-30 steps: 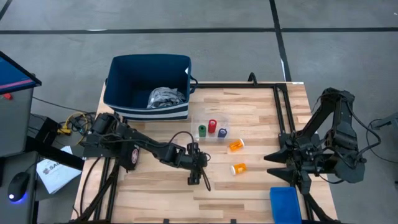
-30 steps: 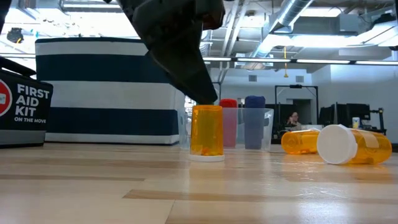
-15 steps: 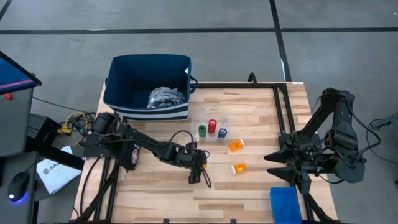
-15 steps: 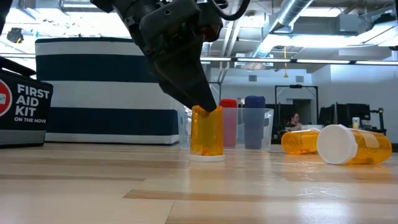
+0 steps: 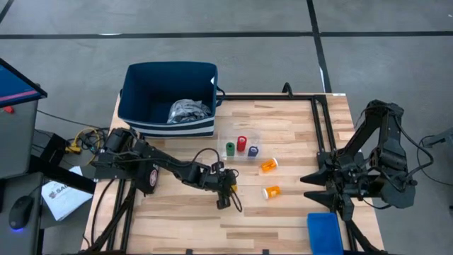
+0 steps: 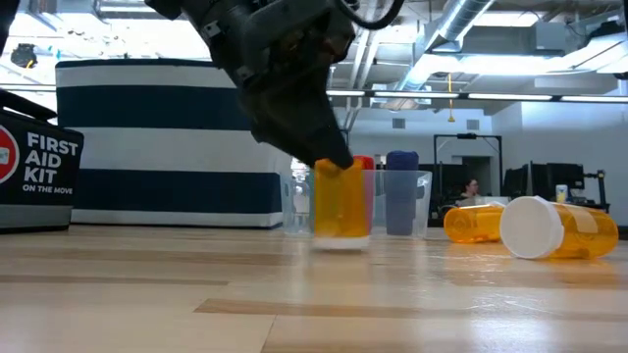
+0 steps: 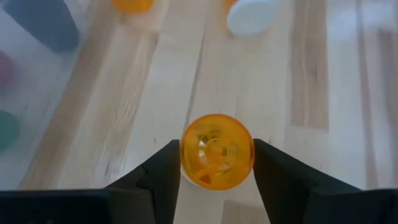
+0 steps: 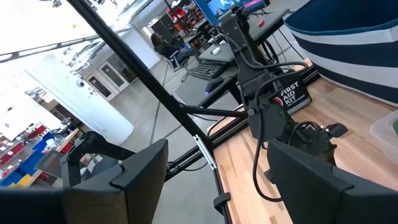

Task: Pick & place medical supplies in basket/bin
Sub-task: Put the bottom left orange pill bottle into the blue basket

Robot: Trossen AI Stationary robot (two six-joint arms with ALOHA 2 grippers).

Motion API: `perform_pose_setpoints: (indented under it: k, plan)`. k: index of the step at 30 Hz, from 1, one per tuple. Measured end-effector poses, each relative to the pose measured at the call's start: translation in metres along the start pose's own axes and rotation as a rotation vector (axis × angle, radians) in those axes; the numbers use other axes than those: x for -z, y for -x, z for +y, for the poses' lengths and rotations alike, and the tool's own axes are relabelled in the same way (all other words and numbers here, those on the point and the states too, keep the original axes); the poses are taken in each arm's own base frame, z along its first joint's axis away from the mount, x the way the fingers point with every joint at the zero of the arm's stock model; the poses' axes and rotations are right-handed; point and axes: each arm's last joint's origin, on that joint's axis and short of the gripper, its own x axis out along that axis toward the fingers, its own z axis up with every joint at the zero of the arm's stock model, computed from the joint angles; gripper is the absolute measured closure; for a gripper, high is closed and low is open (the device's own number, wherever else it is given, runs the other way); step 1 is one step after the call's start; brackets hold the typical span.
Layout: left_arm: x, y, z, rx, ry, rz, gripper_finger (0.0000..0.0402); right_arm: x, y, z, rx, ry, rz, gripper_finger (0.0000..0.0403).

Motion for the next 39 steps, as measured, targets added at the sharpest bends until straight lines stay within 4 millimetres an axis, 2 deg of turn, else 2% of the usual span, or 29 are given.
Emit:
perform_pose_setpoints:
  k: [5, 11, 20, 24, 29, 35, 39]
  plan:
    - [-0.011, 0.000, -0.001, 0.030, 0.092, -0.099, 0.0232, 0.001, 0.002, 0.001, -0.011, 0.060, 0.010, 0.0132]
    - [-0.029, 0.008, -0.006, 0.084, 0.263, -0.277, 0.0231, 0.004, 0.008, 0.003, -0.043, 0.231, 0.030, 0.0132]
    - [-0.072, 0.057, -0.005, 0.176, 0.476, -0.663, 0.0230, 0.007, 0.010, 0.004, -0.051, 0.380, 0.036, 0.0132]
    - [-0.085, 0.078, -0.003, 0.209, 0.531, -0.802, 0.0230, 0.011, 0.000, 0.005, -0.018, 0.515, 0.026, 0.0132]
    - [-0.095, 0.087, -0.003, 0.232, 0.581, -0.875, 0.0231, 0.014, -0.014, 0.003, 0.036, 0.672, 0.018, 0.0132]
    - [-0.105, 0.095, -0.002, 0.236, 0.607, -0.912, 0.0231, -0.001, -0.030, 0.002, 0.072, 0.712, 0.016, 0.0129]
    - [-0.112, 0.102, -0.002, 0.247, 0.610, -0.940, 0.0231, -0.010, -0.048, -0.004, 0.105, 0.715, 0.042, 0.0101]
